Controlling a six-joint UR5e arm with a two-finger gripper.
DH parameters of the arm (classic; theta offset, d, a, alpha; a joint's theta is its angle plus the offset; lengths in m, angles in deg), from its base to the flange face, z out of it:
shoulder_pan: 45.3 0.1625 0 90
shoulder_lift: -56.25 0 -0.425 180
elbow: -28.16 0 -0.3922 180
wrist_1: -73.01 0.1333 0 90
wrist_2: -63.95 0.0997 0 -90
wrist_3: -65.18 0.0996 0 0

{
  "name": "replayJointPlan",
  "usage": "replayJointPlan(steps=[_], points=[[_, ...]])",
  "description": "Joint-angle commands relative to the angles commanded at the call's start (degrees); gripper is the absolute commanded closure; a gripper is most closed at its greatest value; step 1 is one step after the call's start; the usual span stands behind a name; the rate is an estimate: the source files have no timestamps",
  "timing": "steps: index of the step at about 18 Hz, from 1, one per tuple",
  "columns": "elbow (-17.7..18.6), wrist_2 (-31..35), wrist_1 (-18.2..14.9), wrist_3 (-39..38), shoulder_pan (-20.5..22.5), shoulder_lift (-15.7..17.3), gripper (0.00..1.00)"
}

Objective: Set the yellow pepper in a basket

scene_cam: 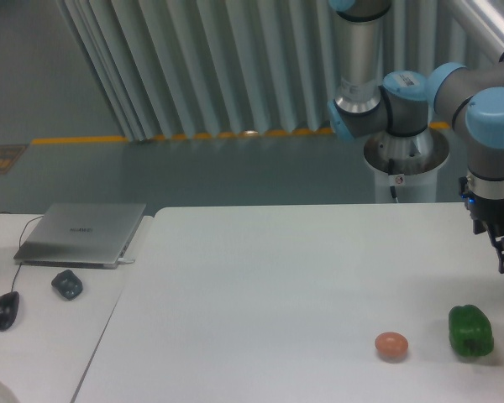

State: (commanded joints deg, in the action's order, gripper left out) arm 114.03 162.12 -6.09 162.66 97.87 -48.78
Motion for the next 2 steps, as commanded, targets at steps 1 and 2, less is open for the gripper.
replayJointPlan(steps=[1,2], points=[[0.17,0.00,0.09,0.00,-0.17,0.00,0.00],[0.18,0.00,0.26,-0.09,-0.18,-0.09,0.00]])
